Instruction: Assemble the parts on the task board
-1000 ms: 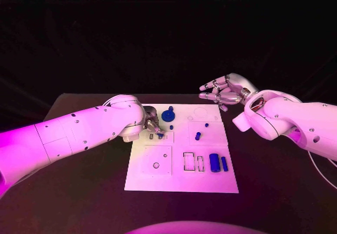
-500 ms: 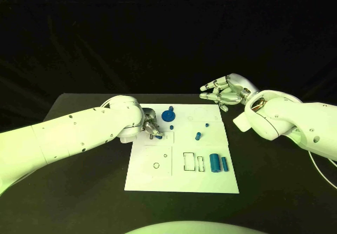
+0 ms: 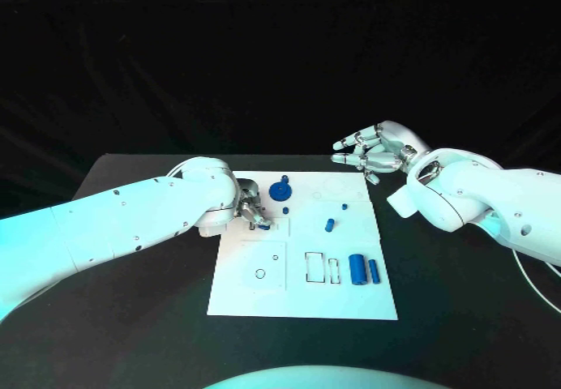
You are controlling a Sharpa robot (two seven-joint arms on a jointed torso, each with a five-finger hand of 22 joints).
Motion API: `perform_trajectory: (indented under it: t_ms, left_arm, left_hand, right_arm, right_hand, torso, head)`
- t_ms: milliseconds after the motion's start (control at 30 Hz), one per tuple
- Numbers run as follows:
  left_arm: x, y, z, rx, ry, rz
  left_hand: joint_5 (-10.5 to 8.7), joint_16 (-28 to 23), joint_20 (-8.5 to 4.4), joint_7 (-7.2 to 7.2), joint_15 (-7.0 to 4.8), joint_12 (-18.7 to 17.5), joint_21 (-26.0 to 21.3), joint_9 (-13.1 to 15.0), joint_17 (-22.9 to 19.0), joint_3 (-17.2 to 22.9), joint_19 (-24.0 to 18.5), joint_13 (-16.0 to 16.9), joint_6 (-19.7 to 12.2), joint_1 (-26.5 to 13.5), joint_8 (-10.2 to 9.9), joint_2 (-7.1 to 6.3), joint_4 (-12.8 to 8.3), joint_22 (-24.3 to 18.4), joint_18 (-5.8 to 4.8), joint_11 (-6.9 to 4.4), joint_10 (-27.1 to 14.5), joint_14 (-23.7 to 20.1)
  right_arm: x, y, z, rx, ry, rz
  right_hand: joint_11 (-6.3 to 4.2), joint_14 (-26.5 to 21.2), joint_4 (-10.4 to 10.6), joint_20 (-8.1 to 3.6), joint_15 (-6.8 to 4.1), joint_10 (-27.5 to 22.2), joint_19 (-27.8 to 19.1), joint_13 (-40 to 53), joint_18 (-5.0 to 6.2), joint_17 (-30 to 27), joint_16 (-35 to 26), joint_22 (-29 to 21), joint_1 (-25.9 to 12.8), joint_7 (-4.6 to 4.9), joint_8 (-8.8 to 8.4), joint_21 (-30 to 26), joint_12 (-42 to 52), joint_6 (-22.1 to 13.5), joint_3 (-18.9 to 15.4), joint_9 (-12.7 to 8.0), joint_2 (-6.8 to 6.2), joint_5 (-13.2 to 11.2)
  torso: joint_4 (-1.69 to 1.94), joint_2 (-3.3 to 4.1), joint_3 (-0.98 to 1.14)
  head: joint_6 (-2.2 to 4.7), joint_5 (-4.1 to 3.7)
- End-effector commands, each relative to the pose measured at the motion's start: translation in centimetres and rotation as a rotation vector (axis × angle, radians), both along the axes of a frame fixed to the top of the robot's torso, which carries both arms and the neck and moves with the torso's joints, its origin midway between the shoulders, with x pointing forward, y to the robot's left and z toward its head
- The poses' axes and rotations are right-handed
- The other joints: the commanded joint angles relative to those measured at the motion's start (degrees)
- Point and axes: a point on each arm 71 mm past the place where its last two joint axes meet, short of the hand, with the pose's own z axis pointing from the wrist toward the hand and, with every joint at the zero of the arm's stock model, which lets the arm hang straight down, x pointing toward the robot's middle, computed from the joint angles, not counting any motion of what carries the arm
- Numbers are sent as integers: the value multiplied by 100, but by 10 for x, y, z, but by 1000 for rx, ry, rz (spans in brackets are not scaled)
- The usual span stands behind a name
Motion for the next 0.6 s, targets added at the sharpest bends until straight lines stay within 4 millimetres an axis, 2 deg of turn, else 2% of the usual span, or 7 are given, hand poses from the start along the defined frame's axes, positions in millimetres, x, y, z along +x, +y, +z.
perform_trajectory:
  t_ms: [33, 267, 467, 600]
  left_arm:
    - [-2, -1, -7, 15, 47, -4]
    - [1, -2, -7, -4, 50, 9]
    - [3, -5, -7, -6, 60, 9]
    - [3, -6, -8, 0, 65, 8]
  left_hand:
    - [20, 14, 6, -49, 8, -10, -10, 17, 1510, 947, 65, 25, 84, -157, 48, 36, -869, 583, -100, -6, 25, 604]
    - [-7, 14, -12, -96, -17, 68, 34, 57, 1510, 774, 105, 108, 188, -517, 77, 130, -656, 647, -116, -37, 111, 604]
    - [-13, 14, -35, -129, -41, 114, 65, 69, 1510, 554, 134, 159, 249, -709, 67, 128, -552, 693, -127, -64, 148, 604]
    - [-19, 14, -46, -146, -52, 143, 82, 76, 1510, 400, 149, 192, 286, -790, 64, 87, -519, 717, -134, -77, 172, 604]
  right_arm:
    - [0, 2, -1, -7, 3, 13]
    - [0, 3, -1, -7, 5, 14]
    - [-1, 4, -1, -7, 6, 16]
    - [-1, 5, -1, -6, 7, 20]
  right_hand:
    - [-3, 126, 20, 11, 12, -52, -34, -10, 77, -7, -36, -6, -24, 6, 33, -33, -3, -25, -42, -6, 42, 21]
    - [-2, 126, 59, 12, 12, -54, -35, -16, 78, -11, -42, -21, -49, 5, 40, -47, 8, -27, -78, -6, 53, 25]
    - [-2, 126, 79, 13, 13, -58, -35, -23, 79, -12, -44, -29, -62, 5, 43, -54, 10, -29, -98, -6, 57, 29]
    - [-2, 123, 102, 13, 13, -62, -46, -30, 84, -25, -53, -61, -75, 4, 47, -74, 14, -32, -120, -6, 65, 38]
  torso:
    - [-7, 0, 6]
    - [-8, 0, 8]
    - [0, 1, 11]
    - [-12, 1, 9]
  head:
    - [-1, 5]
    - [-1, -1]
    - [-4, -3]
    - [-4, -13]
